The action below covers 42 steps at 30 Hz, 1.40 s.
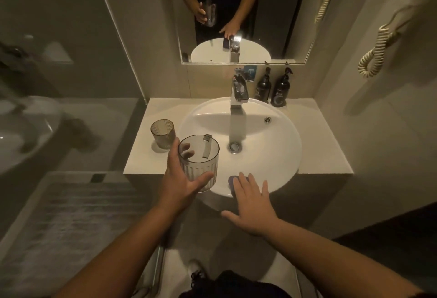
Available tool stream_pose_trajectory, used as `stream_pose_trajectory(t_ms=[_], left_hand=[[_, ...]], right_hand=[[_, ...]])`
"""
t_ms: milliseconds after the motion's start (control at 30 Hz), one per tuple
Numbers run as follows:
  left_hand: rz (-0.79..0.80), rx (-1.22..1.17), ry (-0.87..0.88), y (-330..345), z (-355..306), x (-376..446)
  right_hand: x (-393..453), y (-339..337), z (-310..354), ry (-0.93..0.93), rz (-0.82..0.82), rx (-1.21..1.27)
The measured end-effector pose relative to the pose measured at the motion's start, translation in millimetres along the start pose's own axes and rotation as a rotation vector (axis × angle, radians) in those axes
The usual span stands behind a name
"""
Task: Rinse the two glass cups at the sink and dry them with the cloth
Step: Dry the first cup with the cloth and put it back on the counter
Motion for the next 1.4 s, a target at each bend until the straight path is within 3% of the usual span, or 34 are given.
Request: stream_pose_trajectory(t_ms=[100, 333, 467, 567, 700, 867, 1000, 1167, 1400], left_hand=[[-0.042, 0.002, -0.009, -4, -6, -19], [-0.07, -0.003, -0.001, -16, -20, -46], [-0.043, -0.053, -0.003, -27, -28, -52], [0.021, -0.084, 0.025, -24, -44, -52], [0.14, -0.008, 0.121, -11, -79, -47], [0.186, 0.176, 0.187, -14, -105, -23], [0.153, 0.299, 0.212, -22, -110, 11], [0.072, 0.249, 0.184, -36, -96, 71], [0.002, 0.223, 0.175, -56, -49, 189]], right_hand=[[-2, 1, 2, -0.013, -0.113, -0.064], [-5, -16, -7, 0.0, -0.096, 0.058], [-7, -94, -12, 0.016, -0.183, 0.572], [-8, -142, 7, -0.127, -0.028, 0.832], [2, -172, 30, -0.326, 0.066, 0.8], [25, -187, 32, -0.369, 0.019, 0.837], [53, -206, 36, -0.375, -0.113, 0.826], [107, -232, 54, -0.432, -0.201, 0.817], [227, -228, 84, -0.352, -0.255, 0.83]])
Point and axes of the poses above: each hand's wrist, its own x-axis towards the middle knuckle, its own y-axis out of the palm, z = x × y, the point moved 10 cm from there along x, towards the middle knuckle, and after that the axes turned 12 degrees about -z, right-handed, at the moved point
